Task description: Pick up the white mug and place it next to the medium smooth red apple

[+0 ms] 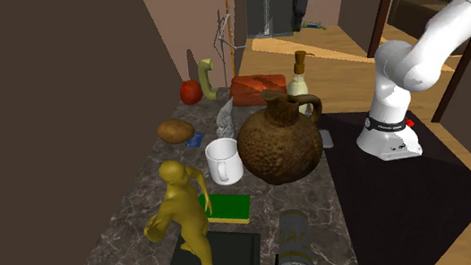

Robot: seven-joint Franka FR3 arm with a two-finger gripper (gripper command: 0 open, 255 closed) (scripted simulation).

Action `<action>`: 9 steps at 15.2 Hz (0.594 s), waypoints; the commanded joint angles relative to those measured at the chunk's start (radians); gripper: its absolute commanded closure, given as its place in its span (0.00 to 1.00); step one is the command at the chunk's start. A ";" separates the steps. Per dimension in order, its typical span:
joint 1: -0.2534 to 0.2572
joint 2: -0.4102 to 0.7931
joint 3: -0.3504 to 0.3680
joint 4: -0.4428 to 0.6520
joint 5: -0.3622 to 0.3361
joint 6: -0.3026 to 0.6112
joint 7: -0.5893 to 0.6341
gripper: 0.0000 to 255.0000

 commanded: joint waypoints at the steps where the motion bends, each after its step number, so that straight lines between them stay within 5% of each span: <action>1: 0.000 0.000 0.000 0.000 0.000 0.000 0.000 0.00; 9: 0.021 0.251 0.103 0.049 0.033 0.128 0.117 0.00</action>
